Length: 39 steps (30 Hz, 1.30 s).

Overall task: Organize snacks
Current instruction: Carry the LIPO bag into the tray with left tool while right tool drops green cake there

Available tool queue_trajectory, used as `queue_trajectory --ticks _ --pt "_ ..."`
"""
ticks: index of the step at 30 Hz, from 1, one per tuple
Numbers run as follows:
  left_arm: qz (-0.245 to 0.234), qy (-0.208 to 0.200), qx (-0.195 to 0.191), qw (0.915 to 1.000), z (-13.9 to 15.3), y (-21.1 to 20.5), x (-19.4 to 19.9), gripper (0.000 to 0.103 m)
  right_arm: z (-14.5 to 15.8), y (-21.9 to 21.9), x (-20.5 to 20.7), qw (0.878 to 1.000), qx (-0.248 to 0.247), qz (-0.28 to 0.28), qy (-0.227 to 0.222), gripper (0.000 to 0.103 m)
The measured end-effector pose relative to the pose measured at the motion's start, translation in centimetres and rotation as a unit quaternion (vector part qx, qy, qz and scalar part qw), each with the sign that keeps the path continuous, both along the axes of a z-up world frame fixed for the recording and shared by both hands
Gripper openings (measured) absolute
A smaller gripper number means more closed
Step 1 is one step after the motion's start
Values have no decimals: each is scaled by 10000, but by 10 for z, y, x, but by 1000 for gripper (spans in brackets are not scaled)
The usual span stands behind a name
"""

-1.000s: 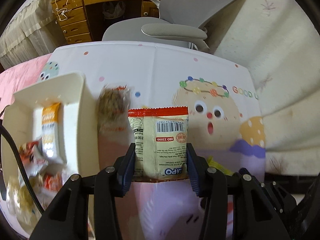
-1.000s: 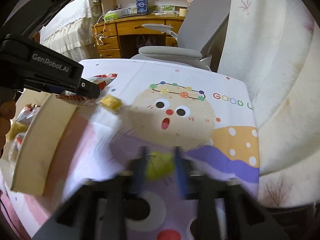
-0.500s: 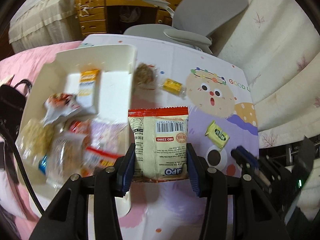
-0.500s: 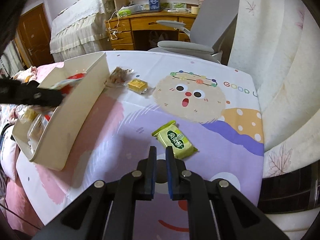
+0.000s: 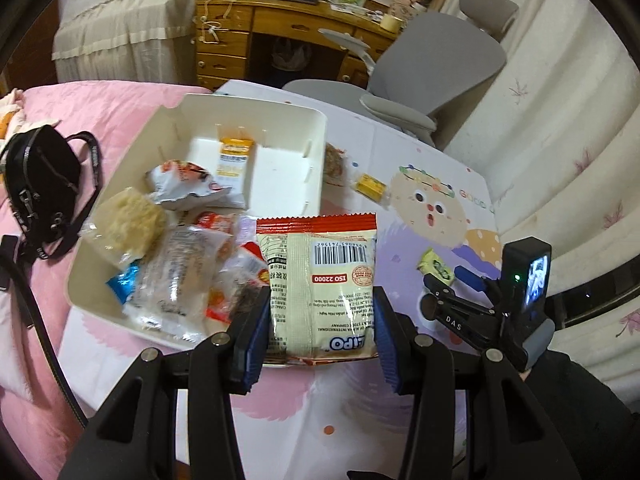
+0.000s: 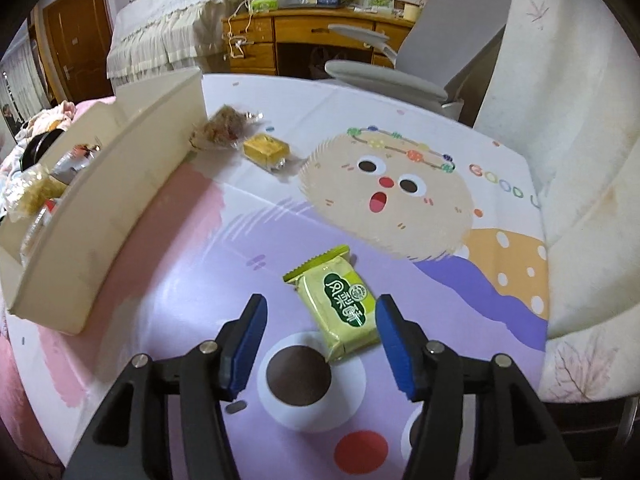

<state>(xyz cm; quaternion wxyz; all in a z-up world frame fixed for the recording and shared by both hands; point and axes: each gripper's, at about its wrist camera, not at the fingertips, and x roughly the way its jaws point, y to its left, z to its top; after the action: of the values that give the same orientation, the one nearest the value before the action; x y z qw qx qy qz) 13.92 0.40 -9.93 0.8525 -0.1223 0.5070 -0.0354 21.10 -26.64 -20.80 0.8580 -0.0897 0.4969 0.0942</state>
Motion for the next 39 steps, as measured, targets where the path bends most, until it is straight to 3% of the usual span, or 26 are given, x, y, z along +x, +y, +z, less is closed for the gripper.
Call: queue_trajectory --ticks 2,10,17,22,25,29,39 --pt "97 18 84 9999 3 3 -3 45 -8 -1 6 9998 23 -22 191 58" --pt "341 120 83 9993 9 15 -15 45 -15 1 20 9996 -145 107 209 59" --pt "400 43 142 9991 18 27 -20 45 -26 -8 23 9986 -183 -142 466 58" --pt "460 22 43 9989 18 44 -22 46 -24 -5 18 9982 -251 -185 514 38" --pt "424 -3 -30 9991 16 53 -21 46 -23 2 14 9973 -395 -198 594 38" --pt "262 8 -156 9995 12 67 -16 46 -23 11 5 9955 -301 -402 801 37" --pt "-710 -170 -332 9968 20 109 12 46 -7 58 -43 9858 166 -1158 1201 37"
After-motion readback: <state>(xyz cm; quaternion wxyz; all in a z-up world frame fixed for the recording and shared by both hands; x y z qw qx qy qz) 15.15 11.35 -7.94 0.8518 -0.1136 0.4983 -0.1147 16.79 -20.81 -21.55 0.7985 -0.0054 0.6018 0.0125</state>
